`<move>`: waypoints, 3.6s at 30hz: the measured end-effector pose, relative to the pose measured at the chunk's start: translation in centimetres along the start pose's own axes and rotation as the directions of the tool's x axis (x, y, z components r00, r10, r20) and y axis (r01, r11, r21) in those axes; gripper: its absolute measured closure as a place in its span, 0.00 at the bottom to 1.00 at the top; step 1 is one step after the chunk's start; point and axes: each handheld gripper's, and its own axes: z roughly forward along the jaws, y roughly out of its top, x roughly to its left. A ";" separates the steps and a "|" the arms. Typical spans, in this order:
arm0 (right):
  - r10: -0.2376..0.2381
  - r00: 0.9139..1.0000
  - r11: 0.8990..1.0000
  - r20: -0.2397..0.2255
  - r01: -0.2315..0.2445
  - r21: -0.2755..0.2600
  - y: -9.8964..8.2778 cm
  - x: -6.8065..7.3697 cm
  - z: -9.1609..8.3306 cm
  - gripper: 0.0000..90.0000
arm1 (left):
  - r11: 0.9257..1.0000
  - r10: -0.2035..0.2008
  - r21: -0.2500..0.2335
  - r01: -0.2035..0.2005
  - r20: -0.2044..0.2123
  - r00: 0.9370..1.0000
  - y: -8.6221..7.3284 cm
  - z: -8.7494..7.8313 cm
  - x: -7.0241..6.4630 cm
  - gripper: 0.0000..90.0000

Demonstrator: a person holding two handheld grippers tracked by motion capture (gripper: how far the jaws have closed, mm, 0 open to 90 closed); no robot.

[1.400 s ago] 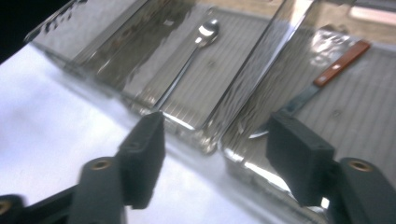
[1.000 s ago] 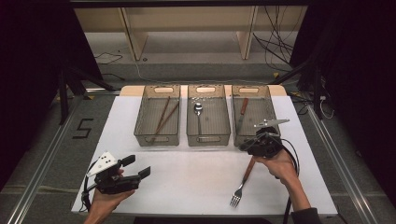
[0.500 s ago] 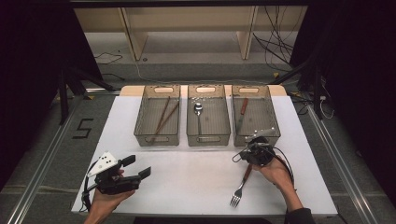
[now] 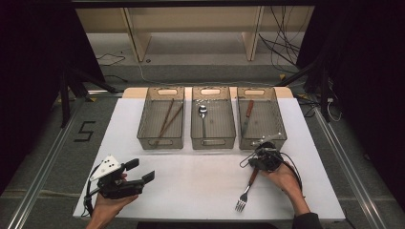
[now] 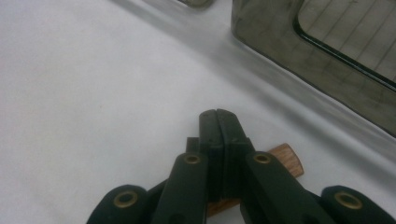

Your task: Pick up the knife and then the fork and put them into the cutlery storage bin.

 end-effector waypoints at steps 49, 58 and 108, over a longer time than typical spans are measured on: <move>-0.099 0.995 0.993 -0.009 0.099 0.064 -7.7 0.3 -8.3 0.57 | 1.000 0.003 0.004 -0.003 -0.004 1.000 0.0 0.2 -0.1 0.22; -0.236 0.968 0.958 -0.080 0.246 0.147 -6.8 1.6 -7.9 0.38 | 1.000 0.006 0.005 -0.006 -0.004 1.000 0.0 0.2 -0.2 0.22; -0.481 0.865 0.798 -0.145 0.500 0.336 -5.9 4.6 -5.2 0.86 | 1.000 0.011 0.008 -0.011 -0.004 1.000 0.1 0.2 -0.2 0.22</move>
